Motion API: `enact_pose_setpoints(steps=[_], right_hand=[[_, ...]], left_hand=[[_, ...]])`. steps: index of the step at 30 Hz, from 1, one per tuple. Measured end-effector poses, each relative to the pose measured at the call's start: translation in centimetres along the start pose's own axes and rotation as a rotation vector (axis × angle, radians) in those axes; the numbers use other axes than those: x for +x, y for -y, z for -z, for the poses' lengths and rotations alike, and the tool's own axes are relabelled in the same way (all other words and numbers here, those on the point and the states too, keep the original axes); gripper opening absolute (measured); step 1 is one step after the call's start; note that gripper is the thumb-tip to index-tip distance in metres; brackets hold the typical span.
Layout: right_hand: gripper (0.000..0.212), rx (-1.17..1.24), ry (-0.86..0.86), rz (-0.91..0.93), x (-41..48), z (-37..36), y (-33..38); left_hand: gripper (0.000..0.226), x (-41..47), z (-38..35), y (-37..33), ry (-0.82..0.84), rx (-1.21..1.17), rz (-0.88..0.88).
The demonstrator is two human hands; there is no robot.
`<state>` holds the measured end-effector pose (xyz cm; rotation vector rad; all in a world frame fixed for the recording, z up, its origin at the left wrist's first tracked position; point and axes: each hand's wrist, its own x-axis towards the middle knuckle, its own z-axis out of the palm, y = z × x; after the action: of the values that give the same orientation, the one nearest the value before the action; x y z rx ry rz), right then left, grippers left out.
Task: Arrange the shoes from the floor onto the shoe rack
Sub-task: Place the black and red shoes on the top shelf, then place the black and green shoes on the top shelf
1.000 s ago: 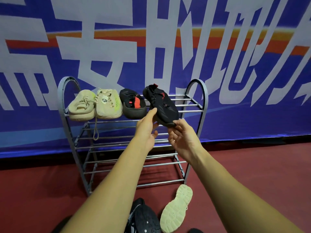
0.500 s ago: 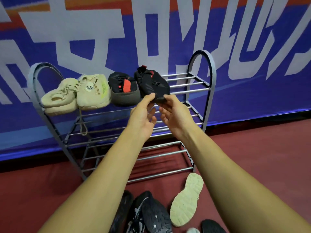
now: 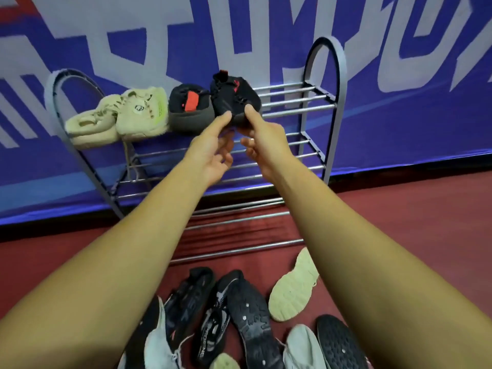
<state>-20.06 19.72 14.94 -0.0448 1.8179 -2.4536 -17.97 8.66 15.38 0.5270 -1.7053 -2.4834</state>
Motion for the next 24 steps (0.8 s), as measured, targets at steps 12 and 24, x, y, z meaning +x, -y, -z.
enact_pose_setpoints(steps=[12, 24], right_hand=[[0.048, -0.599, 0.189, -0.141, -5.0, 2.6, -10.7], [0.049, -1.305, 0.506, -0.517, -10.0, 8.7, -23.0]], left_hand=[[0.007, -3.0, 9.9, 10.2, -0.057, 0.503, 0.111], [0.022, -4.6, 16.9, 26.5, 0.127, 0.912, 0.425]])
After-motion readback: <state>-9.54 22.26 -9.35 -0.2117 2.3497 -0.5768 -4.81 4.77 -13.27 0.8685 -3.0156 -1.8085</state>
